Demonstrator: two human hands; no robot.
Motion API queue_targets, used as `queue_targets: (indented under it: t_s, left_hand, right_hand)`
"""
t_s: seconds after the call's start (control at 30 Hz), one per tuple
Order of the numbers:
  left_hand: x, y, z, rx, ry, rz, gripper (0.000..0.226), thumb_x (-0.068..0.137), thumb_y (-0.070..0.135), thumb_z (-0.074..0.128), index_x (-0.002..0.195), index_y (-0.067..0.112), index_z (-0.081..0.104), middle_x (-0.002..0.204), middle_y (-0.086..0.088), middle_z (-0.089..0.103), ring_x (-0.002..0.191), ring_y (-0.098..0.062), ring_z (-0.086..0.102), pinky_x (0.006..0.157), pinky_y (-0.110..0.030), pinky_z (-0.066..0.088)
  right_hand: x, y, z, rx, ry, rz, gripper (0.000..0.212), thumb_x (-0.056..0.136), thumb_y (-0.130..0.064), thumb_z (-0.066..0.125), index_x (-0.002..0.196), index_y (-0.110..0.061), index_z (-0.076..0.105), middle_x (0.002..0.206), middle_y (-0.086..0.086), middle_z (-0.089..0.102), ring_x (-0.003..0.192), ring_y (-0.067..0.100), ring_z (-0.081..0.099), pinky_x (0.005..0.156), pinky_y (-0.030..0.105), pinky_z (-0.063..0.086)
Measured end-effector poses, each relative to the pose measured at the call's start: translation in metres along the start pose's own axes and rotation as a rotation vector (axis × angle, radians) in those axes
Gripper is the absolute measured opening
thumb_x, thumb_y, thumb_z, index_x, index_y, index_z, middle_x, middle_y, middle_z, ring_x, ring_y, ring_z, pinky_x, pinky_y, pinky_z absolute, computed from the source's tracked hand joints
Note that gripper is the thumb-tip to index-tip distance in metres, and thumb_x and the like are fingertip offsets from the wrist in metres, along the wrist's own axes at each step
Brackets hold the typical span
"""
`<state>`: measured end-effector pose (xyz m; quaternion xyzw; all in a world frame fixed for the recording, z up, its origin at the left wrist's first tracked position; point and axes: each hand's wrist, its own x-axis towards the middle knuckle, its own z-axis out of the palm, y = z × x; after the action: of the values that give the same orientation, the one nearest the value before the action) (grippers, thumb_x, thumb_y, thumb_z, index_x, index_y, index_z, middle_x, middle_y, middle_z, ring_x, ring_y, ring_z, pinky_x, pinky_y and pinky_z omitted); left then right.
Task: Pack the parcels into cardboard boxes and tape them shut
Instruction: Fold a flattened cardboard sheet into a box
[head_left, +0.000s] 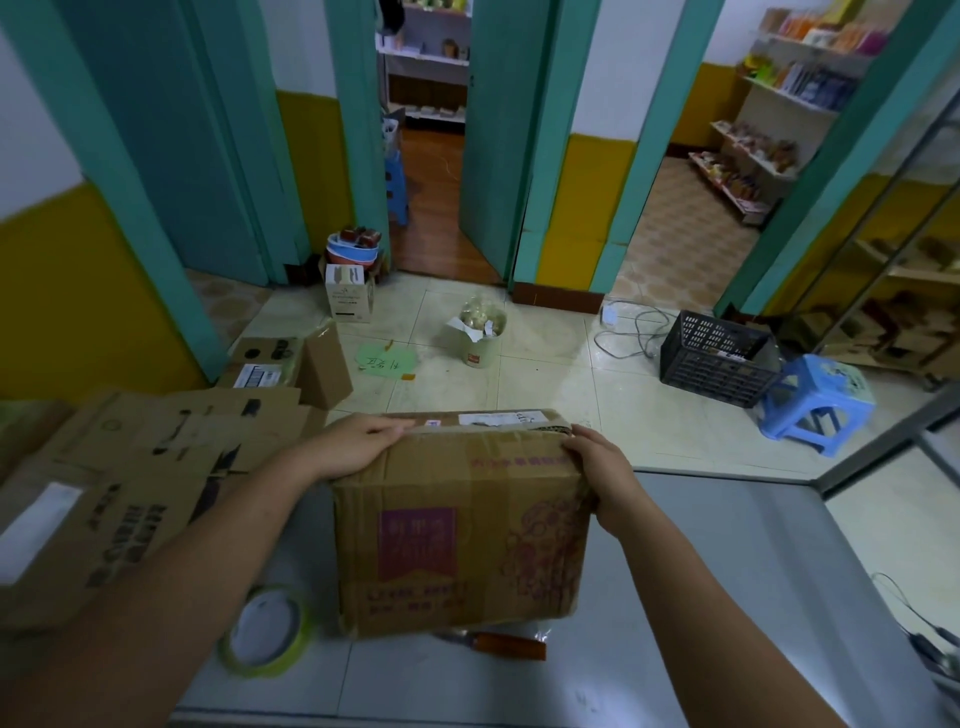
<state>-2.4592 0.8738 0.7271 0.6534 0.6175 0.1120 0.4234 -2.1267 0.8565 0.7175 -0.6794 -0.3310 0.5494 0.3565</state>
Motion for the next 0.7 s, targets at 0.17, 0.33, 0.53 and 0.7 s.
queue_targets:
  t_s: [0.17, 0.33, 0.53, 0.7]
  left_hand:
    - [0.001, -0.002, 0.011, -0.338, 0.161, -0.099, 0.024, 0.106, 0.037, 0.059, 0.126, 0.037, 0.072, 0.149, -0.002, 0.059, 0.130, -0.023, 0.056, 0.105, -0.034, 0.045]
    - [-0.010, 0.001, 0.018, -0.579, 0.218, -0.242, 0.039, 0.103, 0.034, 0.065, 0.141, 0.037, 0.053, 0.129, -0.004, 0.055, 0.100, -0.022, 0.060, 0.071, -0.036, 0.053]
    - [-0.032, 0.012, -0.003, -0.674, 0.349, -0.063, 0.026, 0.104, 0.044, 0.058, 0.129, 0.048, 0.065, 0.122, 0.014, 0.056, 0.106, -0.021, 0.060, 0.078, -0.043, 0.057]
    - [-0.041, 0.000, 0.012, -0.784, 0.458, -0.129, 0.041, 0.096, 0.059, 0.061, 0.132, 0.047, 0.048, 0.129, 0.000, 0.053, 0.112, -0.031, 0.059, 0.087, -0.058, 0.058]
  right_hand:
    - [-0.005, -0.007, 0.002, 0.032, -0.003, 0.003, 0.032, 0.102, -0.026, 0.053, 0.130, -0.031, 0.068, 0.113, 0.003, 0.074, 0.110, 0.028, 0.068, 0.106, 0.056, 0.051]
    - [-0.022, -0.010, 0.002, 0.108, -0.025, -0.068, 0.033, 0.103, -0.016, 0.050, 0.122, -0.031, 0.073, 0.098, 0.000, 0.080, 0.098, 0.024, 0.074, 0.089, 0.043, 0.060]
    - [-0.060, -0.041, 0.003, 0.159, 0.002, -0.423, 0.044, 0.104, -0.011, 0.049, 0.139, -0.034, 0.063, 0.122, -0.005, 0.073, 0.108, 0.014, 0.071, 0.075, 0.024, 0.059]
    - [-0.084, -0.047, 0.012, 0.018, -0.049, -0.801, 0.047, 0.105, -0.010, 0.054, 0.148, -0.030, 0.056, 0.143, -0.011, 0.062, 0.130, 0.004, 0.057, 0.099, 0.023, 0.054]
